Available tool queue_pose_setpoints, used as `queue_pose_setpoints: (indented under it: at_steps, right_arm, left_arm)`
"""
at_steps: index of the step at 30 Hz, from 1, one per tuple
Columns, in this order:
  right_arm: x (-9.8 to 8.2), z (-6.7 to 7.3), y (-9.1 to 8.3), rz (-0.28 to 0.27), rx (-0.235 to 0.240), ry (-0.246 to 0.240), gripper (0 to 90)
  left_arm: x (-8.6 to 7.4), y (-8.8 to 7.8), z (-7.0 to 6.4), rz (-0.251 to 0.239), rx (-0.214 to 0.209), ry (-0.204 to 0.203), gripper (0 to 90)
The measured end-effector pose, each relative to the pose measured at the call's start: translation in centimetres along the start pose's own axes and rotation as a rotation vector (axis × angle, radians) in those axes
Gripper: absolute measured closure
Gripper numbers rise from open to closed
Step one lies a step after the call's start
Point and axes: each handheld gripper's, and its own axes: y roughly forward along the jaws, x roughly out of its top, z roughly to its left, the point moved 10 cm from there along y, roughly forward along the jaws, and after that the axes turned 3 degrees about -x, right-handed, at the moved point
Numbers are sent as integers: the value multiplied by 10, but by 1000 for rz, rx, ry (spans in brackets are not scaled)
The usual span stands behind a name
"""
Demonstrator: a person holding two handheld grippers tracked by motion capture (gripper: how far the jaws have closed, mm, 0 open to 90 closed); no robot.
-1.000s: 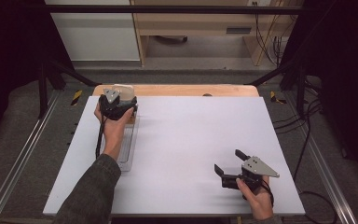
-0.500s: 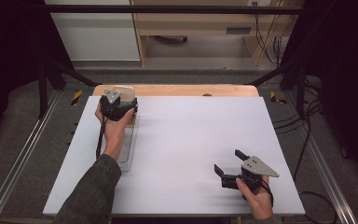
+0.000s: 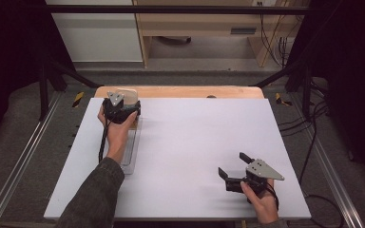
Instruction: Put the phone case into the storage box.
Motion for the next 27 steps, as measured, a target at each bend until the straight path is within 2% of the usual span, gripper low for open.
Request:
queue_pose_setpoints:
  at_steps: [14,18,27]
  right_arm:
    - [0,0,0,0,1,2,29]
    - [0,1,0,0,4,1,29]
    - [0,1,1,1,5,2,29]
  left_arm:
    - [0,1,1,-3,4,-7,110]
    - [-1,2,1,1,5,-35,110]
    - [1,5,2,13,14,4,109]
